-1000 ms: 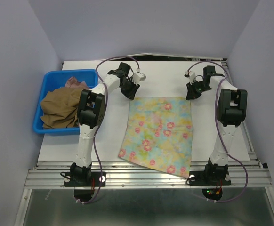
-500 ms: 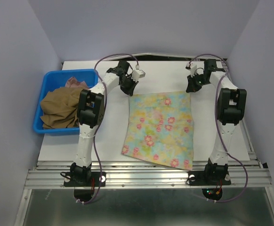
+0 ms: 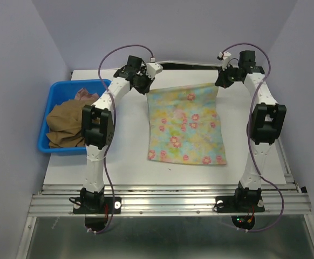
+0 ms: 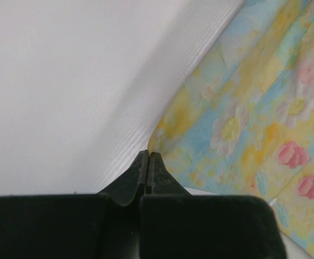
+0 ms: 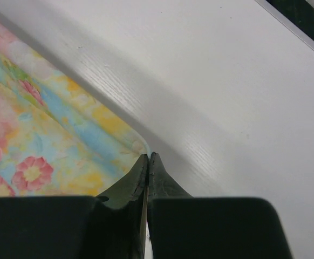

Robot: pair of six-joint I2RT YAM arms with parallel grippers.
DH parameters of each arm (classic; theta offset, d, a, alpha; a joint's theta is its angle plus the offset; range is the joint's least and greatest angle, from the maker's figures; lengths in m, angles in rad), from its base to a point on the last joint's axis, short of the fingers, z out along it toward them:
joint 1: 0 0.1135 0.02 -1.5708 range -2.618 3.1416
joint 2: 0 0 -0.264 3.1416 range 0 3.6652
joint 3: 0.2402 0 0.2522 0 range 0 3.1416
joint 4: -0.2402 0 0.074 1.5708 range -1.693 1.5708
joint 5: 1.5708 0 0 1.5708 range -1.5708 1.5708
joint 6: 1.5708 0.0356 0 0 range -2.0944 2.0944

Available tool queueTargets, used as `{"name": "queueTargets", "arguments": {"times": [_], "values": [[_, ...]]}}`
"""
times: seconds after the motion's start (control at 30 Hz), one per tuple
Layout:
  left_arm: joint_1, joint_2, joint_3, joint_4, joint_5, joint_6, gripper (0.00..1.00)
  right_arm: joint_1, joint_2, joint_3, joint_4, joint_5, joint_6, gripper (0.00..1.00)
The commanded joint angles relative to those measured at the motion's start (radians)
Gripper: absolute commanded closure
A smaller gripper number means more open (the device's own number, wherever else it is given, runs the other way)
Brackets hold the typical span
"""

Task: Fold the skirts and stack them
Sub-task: Fold the skirt

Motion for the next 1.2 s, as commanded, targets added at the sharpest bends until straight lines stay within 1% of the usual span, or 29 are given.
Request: {"name": "queueTargets", "arguments": {"times": [0.0, 0.03, 0.07, 0.1, 0.13, 0.17, 0.2, 0.23, 0.27, 0.3, 0.33, 0.4, 0.43, 0.47, 0.5, 0.57, 0.6, 0.63, 0.73, 0.8, 0.9, 1.03, 1.17], "values": [[0.019, -0.221, -0.057, 0.04, -0.024, 0.064, 1.0, -0.01, -0.158, -0.047, 0.051, -0.004, -0.034, 0.99], [0.019, -0.276, -0.121, 0.055, -0.02, 0.075, 1.0, -0.01, -0.187, -0.082, 0.061, -0.011, -0.045, 0.99], [0.018, -0.304, -0.156, 0.06, -0.017, 0.086, 1.0, -0.01, -0.25, -0.159, 0.065, -0.021, -0.058, 0.99], [0.01, -0.33, -0.19, 0.066, -0.012, 0.107, 1.0, -0.01, -0.281, -0.199, 0.067, -0.036, -0.093, 0.99], [0.005, -0.381, -0.266, 0.075, -0.012, 0.118, 1.0, -0.01, -0.311, -0.24, 0.067, -0.042, -0.112, 0.99], [-0.001, -0.407, -0.31, 0.078, -0.011, 0.129, 1.0, -0.01, -0.365, -0.321, 0.067, -0.047, -0.133, 0.99], [-0.016, -0.459, -0.395, 0.089, -0.006, 0.148, 1.0, -0.01, -0.393, -0.363, 0.064, -0.051, -0.176, 0.99], [-0.027, -0.459, -0.443, 0.089, -0.007, 0.149, 1.0, -0.01, -0.419, -0.4, 0.062, -0.053, -0.19, 0.99], [-0.036, -0.517, -0.491, 0.112, -0.01, 0.165, 1.0, -0.01, -0.442, -0.435, 0.061, -0.051, -0.212, 0.99], [-0.047, -0.545, -0.538, 0.126, -0.017, 0.175, 1.0, -0.01, -0.494, -0.504, 0.053, -0.053, -0.253, 0.99], [-0.068, -0.605, -0.634, 0.159, -0.021, 0.188, 1.0, -0.01, -0.518, -0.536, 0.038, -0.057, -0.273, 0.99], [-0.088, -0.66, -0.724, 0.189, -0.037, 0.205, 1.0, -0.01, -0.598, -0.645, 0.024, -0.07, -0.325, 0.99], [-0.108, -0.707, -0.803, 0.208, -0.043, 0.211, 1.0, -0.01, -0.623, -0.681, 0.007, -0.074, -0.338, 0.99], [-0.119, -0.729, -0.842, 0.216, -0.059, 0.221, 1.0, -0.01, -0.646, -0.716, 0.001, -0.079, -0.359, 0.99], [-0.131, -0.763, -0.909, 0.227, -0.066, 0.222, 1.0, -0.01, -0.687, -0.786, -0.01, -0.079, -0.368, 0.99], [-0.162, -0.786, -0.968, 0.23, -0.072, 0.224, 1.0, -0.01, -0.721, -0.857, -0.011, -0.074, -0.391, 0.99], [-0.176, -0.795, -1.027, 0.235, -0.092, 0.227, 1.0, -0.01, -0.736, -0.932, -0.001, -0.065, -0.407, 0.99], [-0.188, -0.805, -1.028, 0.241, -0.102, 0.227, 1.0, -0.01, -0.752, -0.967, 0.007, -0.062, -0.414, 0.99], [-0.219, -0.828, -1.155, 0.284, -0.133, 0.219, 1.0, -0.01, -0.793, -1.063, 0.036, -0.054, -0.416, 0.99], [-0.231, -0.817, -1.184, 0.319, -0.168, 0.196, 1.0, -0.01, -0.81, -1.139, 0.091, -0.038, -0.395, 0.99], [-0.232, -0.765, -1.188, 0.341, -0.207, 0.156, 1.0, -0.01, -0.789, -1.175, 0.142, -0.018, -0.356, 0.99], [-0.232, -0.702, -1.119, 0.33, -0.216, 0.077, 1.0, -0.01, -0.737, -1.101, 0.145, -0.03, -0.281, 0.99], [-0.232, -0.713, -1.048, 0.301, -0.211, 0.072, 1.0, -0.01, -0.73, -1.003, 0.121, -0.053, -0.233, 0.99]]}}
